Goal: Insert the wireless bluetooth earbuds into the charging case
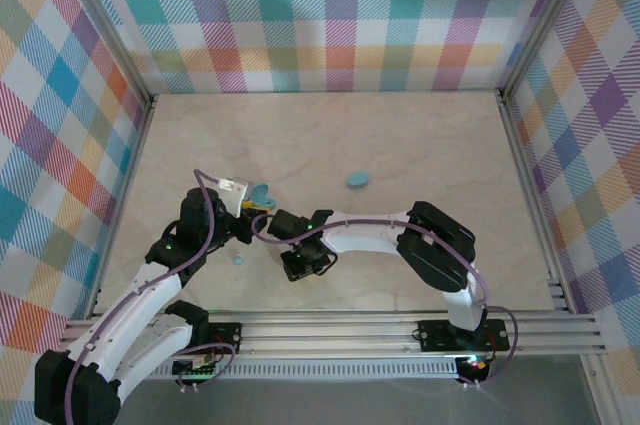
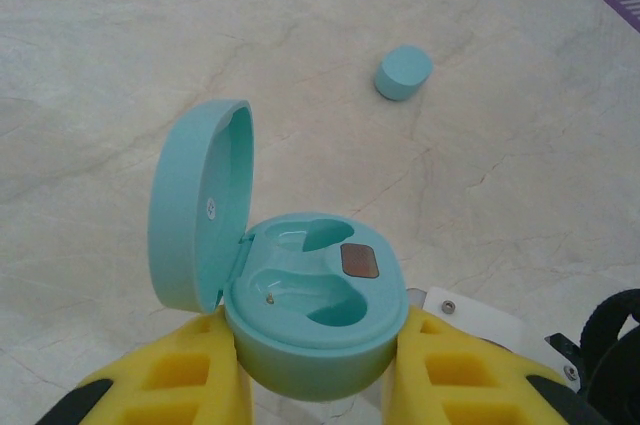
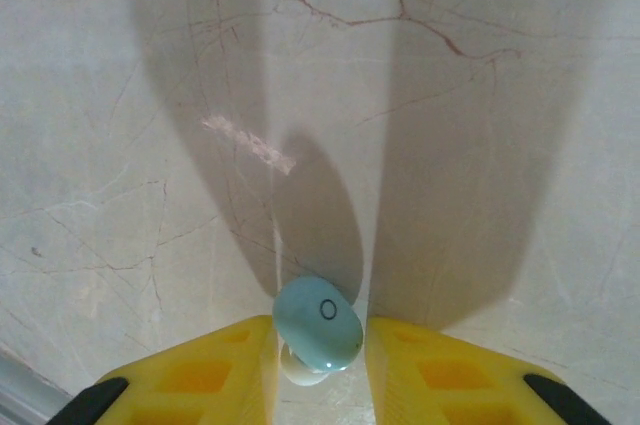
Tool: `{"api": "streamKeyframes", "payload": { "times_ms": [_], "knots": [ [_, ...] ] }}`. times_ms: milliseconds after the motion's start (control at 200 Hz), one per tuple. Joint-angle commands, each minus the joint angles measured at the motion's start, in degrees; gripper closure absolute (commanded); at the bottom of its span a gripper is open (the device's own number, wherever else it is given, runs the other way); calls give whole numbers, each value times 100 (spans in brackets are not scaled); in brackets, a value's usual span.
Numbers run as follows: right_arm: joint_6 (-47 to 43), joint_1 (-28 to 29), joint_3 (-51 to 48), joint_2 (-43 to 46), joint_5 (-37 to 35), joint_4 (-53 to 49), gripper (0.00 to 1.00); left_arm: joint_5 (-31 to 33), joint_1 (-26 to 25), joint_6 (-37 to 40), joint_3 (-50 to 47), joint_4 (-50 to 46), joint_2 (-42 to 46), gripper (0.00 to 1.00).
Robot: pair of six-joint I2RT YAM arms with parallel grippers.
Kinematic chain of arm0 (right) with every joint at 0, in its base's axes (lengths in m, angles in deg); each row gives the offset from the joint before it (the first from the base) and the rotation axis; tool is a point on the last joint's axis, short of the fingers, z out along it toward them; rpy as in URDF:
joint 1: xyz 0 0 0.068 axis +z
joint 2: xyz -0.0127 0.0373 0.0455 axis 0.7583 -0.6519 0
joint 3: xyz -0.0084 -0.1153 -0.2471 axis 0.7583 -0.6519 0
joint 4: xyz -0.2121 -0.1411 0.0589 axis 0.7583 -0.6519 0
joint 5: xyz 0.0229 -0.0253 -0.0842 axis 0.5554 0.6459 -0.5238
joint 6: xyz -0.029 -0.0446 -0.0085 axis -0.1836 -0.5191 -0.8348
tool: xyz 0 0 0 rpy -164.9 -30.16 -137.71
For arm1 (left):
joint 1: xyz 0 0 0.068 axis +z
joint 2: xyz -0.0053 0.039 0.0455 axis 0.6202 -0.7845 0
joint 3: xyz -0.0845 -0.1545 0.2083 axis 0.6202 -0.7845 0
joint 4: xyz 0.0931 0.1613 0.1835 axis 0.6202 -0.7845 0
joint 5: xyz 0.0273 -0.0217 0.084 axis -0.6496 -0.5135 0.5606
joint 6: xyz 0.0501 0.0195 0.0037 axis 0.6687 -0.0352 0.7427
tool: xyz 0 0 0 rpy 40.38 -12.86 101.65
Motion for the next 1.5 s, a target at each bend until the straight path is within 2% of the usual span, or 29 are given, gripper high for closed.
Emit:
{"api": "streamKeyframes", "payload": {
  "times_ms": [0, 175, 485, 725, 875, 1140, 1330, 1425, 1495],
  "knots": [
    [-88, 38, 26, -225, -222, 375, 71, -107, 36, 53, -36, 68, 72, 97],
    [-151, -39, -233, 125, -560, 339, 72, -219, 36, 34, -84, 247, -37, 97],
    [-367, -822, -948, 707, -677, 376, 72, -432, 34, -111, -114, 475, -190, 97],
    [-471, -1264, -1137, 906, -795, 286, 71, -807, 36, -124, -161, 729, -343, 97],
    [-608, -1324, -1184, 1231, -884, 336, 71, -1413, 36, -80, -332, 1131, -308, 96],
    [-1224, -1315, -1024, 2491, -1119, 78, 72, -2461, 19, 182, -274, 1761, -415, 96],
    [-1691, -1315, -1132, 3480, -1384, 287, 71, -2497, -30, 172, -135, 2168, -671, 96],
    [-1703, -1369, -1187, 3483, -1349, 338, 68, -2379, -51, 263, 9, 1980, -852, 96],
    [-1610, -1544, -1183, 3268, -1000, 270, 67, -2225, -51, 318, 67, 1785, -935, 98]
  ]
}}
